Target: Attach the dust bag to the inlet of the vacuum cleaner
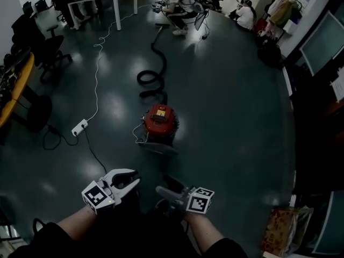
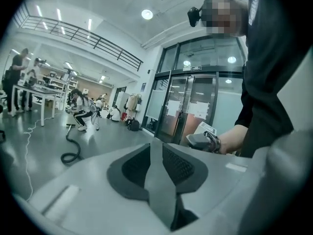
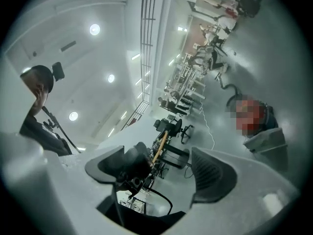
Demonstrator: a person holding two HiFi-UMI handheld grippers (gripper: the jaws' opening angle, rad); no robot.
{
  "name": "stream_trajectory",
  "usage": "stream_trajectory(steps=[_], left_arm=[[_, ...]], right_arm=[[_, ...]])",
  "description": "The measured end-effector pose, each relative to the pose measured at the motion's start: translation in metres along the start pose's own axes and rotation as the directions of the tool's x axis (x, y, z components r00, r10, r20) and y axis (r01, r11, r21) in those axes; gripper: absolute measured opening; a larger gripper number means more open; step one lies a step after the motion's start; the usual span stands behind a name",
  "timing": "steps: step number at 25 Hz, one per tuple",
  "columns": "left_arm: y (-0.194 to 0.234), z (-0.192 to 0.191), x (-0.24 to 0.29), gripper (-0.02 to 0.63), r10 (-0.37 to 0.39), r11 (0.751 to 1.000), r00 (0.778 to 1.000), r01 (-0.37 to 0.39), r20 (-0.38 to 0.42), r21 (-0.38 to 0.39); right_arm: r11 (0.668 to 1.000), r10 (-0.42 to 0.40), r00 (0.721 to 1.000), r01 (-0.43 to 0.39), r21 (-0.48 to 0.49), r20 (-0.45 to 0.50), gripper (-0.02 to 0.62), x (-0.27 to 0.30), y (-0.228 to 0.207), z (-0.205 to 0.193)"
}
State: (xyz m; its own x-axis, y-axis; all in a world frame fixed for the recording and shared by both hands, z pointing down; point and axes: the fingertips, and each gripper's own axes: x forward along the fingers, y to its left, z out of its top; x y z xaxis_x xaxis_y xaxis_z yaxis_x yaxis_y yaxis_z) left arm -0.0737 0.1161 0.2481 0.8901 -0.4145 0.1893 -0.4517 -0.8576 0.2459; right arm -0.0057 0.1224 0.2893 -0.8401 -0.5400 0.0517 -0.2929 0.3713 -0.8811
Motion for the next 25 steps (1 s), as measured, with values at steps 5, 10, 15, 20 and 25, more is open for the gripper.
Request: stream_trajectory(steps=[5, 10, 15, 20, 25], left_arm=[[-0.036, 0.01, -0.016, 0.08, -0.001, 1.0, 1.0, 0.001, -0.006, 0.016], [-0.047, 0.008, -0.037, 0.075, -0.029, 0.999, 0.999, 0.029, 0.026, 0.013], [-0.06, 0.027, -0.075, 0.066, -0.1, 0.989, 0.993, 0.092, 0.065, 0.118], [-0.056, 0.03, -0.121, 0.054, -0.12, 0.988, 0.987, 0.108, 0.108, 0.108], [-0.052, 0.032, -0.14, 0.035, -0.121, 0.987, 0.987, 0.108, 0.109, 0.116]], right_arm=[[0.999, 0.043, 0.999, -0.043, -0.001, 0.012, 0.428, -0.017, 0.04, -0.015], [0.999, 0.024, 0.999, -0.022, -0.047, 0.039, 0.428, -0.016, 0.069, -0.029], [0.978, -0.064, 0.996, 0.073, -0.197, 0.056, 0.425, 0.006, 0.099, -0.058], [0.934, -0.121, 0.988, 0.145, -0.326, 0.095, 0.417, 0.034, 0.131, -0.084], [0.888, -0.132, 0.985, 0.166, -0.428, 0.108, 0.305, 0.043, 0.162, -0.087]])
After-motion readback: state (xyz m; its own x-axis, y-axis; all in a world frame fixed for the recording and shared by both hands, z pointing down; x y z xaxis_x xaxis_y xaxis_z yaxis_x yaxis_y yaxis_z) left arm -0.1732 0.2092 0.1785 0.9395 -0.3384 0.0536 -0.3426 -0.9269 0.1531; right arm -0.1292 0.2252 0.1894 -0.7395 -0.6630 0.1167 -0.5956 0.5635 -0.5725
